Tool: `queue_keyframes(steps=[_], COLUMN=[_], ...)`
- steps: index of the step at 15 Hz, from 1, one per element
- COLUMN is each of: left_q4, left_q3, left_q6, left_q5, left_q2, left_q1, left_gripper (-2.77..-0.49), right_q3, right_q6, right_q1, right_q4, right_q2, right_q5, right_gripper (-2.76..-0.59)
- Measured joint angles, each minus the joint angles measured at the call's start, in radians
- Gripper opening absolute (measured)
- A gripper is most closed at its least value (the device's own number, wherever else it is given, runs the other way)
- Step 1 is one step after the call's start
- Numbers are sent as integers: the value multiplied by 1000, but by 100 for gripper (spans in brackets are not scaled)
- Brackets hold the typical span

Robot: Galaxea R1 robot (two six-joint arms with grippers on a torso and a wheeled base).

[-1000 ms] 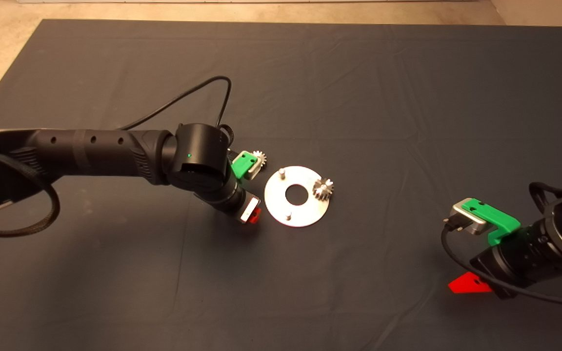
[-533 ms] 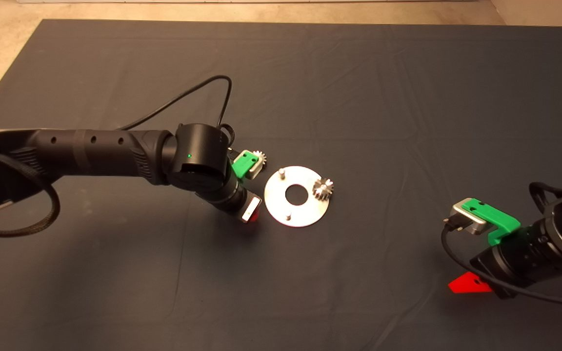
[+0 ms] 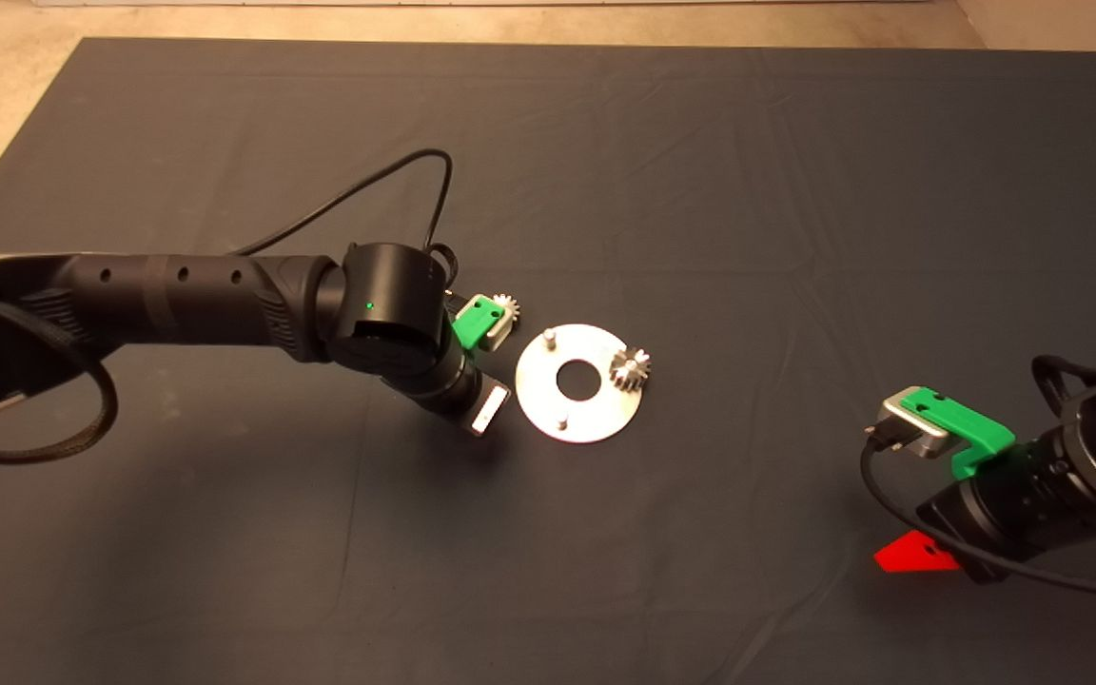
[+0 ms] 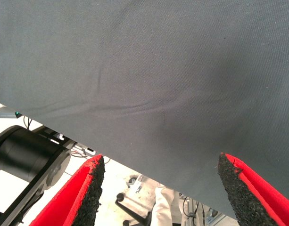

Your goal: Install three planetary gears onto the carrier pins

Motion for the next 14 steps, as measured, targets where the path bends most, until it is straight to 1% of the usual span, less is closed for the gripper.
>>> queue_keyframes(steps=[1,4,7,8,10,11,14], left_q4=[0,1,1,1,3,5,11], left_q3=[0,0,0,0,0,0,0], left_q6=[0,0,0,0,0,0,0], left_q5=[1,3,4,5,6,7,6], left_q2=[0,0,0,0,0,0,0], left_q1=[0,0,0,0,0,0,0], left_gripper=[-170,-185,-190,-198,-205,-214,-218], right_q3=[0,0,0,0,0,0,0], right_q6=[0,0,0,0,0,0,0], right_q1=[0,0,0,0,0,0,0], right_q4=[0,0,0,0,0,0,0], right_q2=[0,0,0,0,0,0,0], right_q5=[0,0,0,0,0,0,0], right_gripper=[-160,-160,-160,-160,-160,-160,-160])
